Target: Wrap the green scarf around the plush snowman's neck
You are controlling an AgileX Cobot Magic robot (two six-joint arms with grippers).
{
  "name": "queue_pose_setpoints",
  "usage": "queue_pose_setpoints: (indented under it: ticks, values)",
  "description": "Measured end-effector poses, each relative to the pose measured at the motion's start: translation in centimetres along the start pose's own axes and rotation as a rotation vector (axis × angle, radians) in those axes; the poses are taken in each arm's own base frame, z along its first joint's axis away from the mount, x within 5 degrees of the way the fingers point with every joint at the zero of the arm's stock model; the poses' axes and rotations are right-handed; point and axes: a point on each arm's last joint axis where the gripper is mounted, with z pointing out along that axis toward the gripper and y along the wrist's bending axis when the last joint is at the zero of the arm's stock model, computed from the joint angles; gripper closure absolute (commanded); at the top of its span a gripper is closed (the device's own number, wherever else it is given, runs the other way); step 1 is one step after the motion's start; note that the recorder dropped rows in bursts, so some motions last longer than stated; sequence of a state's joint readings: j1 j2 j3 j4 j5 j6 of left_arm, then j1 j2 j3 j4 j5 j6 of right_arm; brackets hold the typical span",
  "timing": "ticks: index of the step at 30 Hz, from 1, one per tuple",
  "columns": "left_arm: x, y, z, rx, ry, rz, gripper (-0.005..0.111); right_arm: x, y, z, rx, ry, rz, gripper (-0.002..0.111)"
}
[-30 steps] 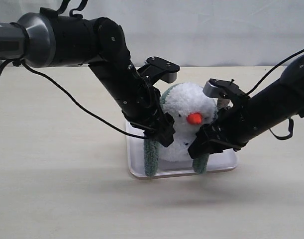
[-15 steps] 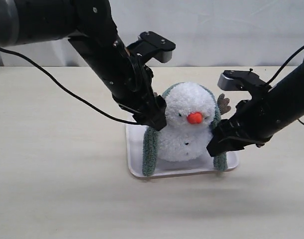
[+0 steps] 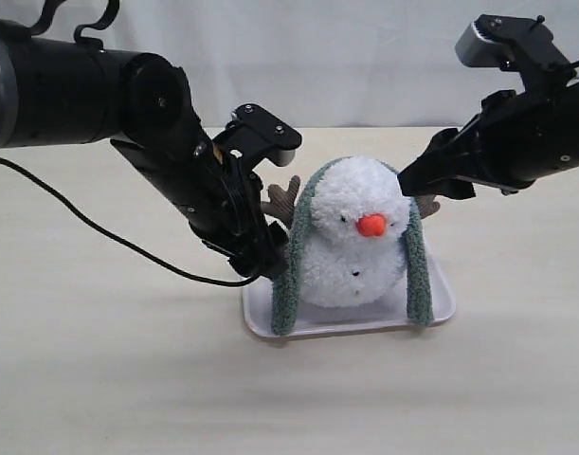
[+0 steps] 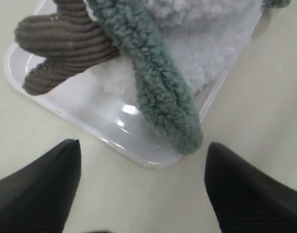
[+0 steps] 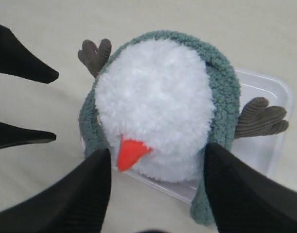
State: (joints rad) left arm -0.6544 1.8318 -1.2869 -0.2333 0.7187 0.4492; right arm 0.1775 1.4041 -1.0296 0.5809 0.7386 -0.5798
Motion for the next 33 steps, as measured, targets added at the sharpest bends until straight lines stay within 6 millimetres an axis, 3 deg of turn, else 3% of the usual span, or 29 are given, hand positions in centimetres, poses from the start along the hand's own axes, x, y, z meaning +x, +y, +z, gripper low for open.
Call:
queue_pose_setpoints:
  ticks: [6,8,13,15,19,24,28,33]
  values:
    - [-1.8,-0.3,0.1,-0.078,-0.179,0.032,0.04,-0.4,0.0,1.1,-0.053,-0.028,-0.001,0.054]
    - [-2.6,0.3,-0.2,-0.125,-0.277,0.009,0.047,-0.5,0.2,1.0,-0.069,-0.039,0.001,0.054]
    - [-3.3,2.6,-1.1,-0.226,-0.387,0.014,0.096,-0.5,0.3,1.0,-0.079,-0.048,0.005,0.054]
    - [-3.8,4.4,-2.3,-0.25,-0.428,-0.059,0.107,-0.5,0.3,1.0,-0.083,-0.045,0.004,0.054]
    - [-4.5,7.9,-5.6,-0.255,-0.4,-0.171,0.107,-0.4,0.4,1.0,-0.094,-0.032,0.001,0.054]
    - [-4.3,9.4,-7.5,-0.144,-0.376,-0.243,0.107,-0.4,0.4,1.0,-0.094,-0.032,0.001,0.054]
    - [-5.0,7.0,-5.7,0.18,-0.416,-0.071,0.107,-0.3,0.5,1.0,-0.101,-0.023,0.001,0.054]
    - [-5.1,7.5,-2.1,0.204,-0.429,-0.059,0.107,-0.3,0.5,1.0,-0.103,-0.022,0.001,0.054]
